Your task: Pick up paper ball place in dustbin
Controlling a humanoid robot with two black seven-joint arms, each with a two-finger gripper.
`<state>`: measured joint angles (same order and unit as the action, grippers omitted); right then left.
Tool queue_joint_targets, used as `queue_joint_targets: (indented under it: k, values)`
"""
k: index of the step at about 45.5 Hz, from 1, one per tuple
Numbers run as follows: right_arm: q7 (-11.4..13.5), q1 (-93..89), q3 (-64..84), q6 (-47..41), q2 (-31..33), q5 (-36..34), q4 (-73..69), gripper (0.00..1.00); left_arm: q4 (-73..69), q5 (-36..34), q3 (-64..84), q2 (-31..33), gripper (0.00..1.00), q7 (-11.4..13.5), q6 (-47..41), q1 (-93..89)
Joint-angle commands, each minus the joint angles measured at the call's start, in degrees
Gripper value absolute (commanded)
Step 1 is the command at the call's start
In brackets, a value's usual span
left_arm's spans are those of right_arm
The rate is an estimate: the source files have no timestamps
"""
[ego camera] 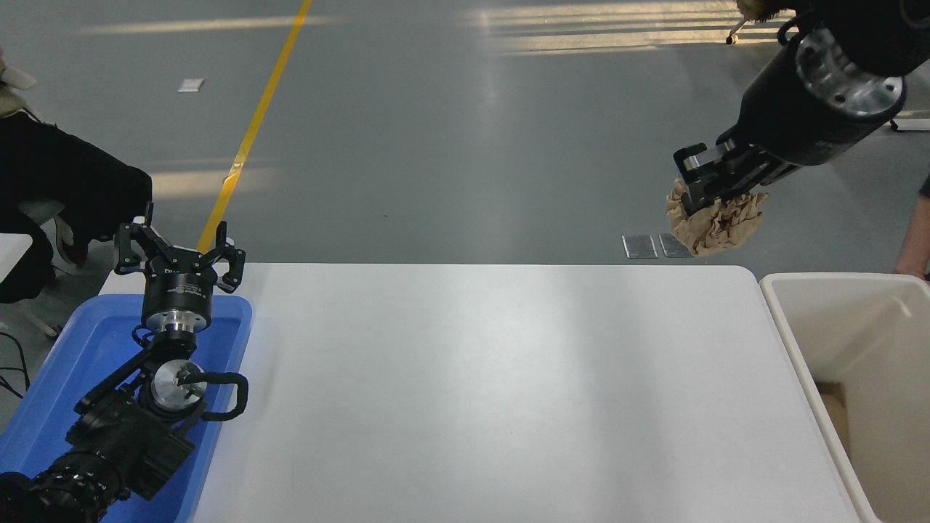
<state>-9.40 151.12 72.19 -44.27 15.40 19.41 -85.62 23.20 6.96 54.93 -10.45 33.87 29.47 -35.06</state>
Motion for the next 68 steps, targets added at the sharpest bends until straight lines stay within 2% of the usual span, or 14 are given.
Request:
queue_joint_targets:
  k: [1,8,13,22,26,30,38,51,62,68]
  values:
    - [0.0,0.6,3.4,-0.7,0.2,0.9,0.1,0.00,0.0,0.0,0.0,0.0,0.99,0.0,0.1,0.0]
    - [-0.1,-3.1,9.6,-0.7,2.4,4.0,2.1,0.00,0.0,0.0,0.0,0.0,0.99,0.1,0.1,0.0]
    - [-0.2,-7.3,13.8,4.1,6.6,7.8,4.7,0.00,0.0,0.0,0.0,0.0,0.99,0.1,0.1,0.0]
    - [-0.2,-20.2,17.5,13.1,19.3,17.7,16.4,0.00,0.0,0.0,0.0,0.0,0.99,0.1,0.1,0.0]
    - [-0.2,-28.7,16.7,18.3,23.4,20.6,24.7,0.00,0.0,0.0,0.0,0.1,0.99,0.1,0.0,0.0]
    - [-0.3,-37.4,14.8,21.9,26.1,20.3,31.6,0.00,0.0,0.0,0.0,0.0,0.99,0.0,0.1,0.0]
    - [-0.1,-57.4,0.8,25.3,30.0,19.4,43.3,0.00,0.0,0.0,0.0,0.0,0.99,0.1,0.0,0.0]
    - [0.6,-87.0,-22.8,29.5,27.8,15.0,60.4,0.00,0.0,0.0,0.0,0.0,0.99,0.1,0.0,0.0]
    - [4.6,-99.9,-26.1,34.1,18.2,0.7,68.1,0.00,0.0,0.0,0.1,0.0,0.99,0.1,0.0,0.0]
    - [5.4,-103.7,-26.1,35.2,14.1,-4.4,70.1,0.00,0.0,0.1,0.1,0.0,0.99,0.1,0.0,0.0]
